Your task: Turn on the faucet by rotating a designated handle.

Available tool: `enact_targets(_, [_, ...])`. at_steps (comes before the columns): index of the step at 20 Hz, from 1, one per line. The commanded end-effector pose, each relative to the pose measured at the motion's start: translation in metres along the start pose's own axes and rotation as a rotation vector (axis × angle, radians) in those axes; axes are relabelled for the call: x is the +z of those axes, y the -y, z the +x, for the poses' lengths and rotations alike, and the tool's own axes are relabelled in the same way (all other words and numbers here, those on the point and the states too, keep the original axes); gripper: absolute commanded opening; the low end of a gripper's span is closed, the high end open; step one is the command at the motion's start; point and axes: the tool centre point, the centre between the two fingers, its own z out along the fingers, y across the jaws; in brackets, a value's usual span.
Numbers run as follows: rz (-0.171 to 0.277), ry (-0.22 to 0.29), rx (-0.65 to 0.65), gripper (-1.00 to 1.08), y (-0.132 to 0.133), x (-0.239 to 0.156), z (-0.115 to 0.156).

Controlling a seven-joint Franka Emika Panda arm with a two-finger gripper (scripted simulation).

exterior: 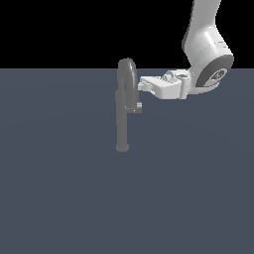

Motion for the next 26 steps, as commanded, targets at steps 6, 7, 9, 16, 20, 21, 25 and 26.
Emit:
enact_targets(6, [0.042,0.051,0.042,-1.00,0.002,0.005,0.016])
enact_targets(7, [0.042,0.052,0.042,-1.00,0.002,0.005,0.017])
enact_targets(9, [0.042,0.052,0.042,-1.00,0.002,0.005,0.017])
enact_targets(16, [0.042,0.052,0.042,-1.00,-0.010,0.005,0.010])
enact_targets(20, [0.042,0.052,0.042,-1.00,-0.020,0.006,0.004])
enact_targets(21, [0.042,0.052,0.042,-1.00,-0.020,0.006,0.004])
enact_targets(25, [0.042,0.051,0.041,-1.00,-0.026,0.005,0.004])
enact_targets(26, [0.042,0.051,0.041,-1.00,-0.029,0.006,0.003])
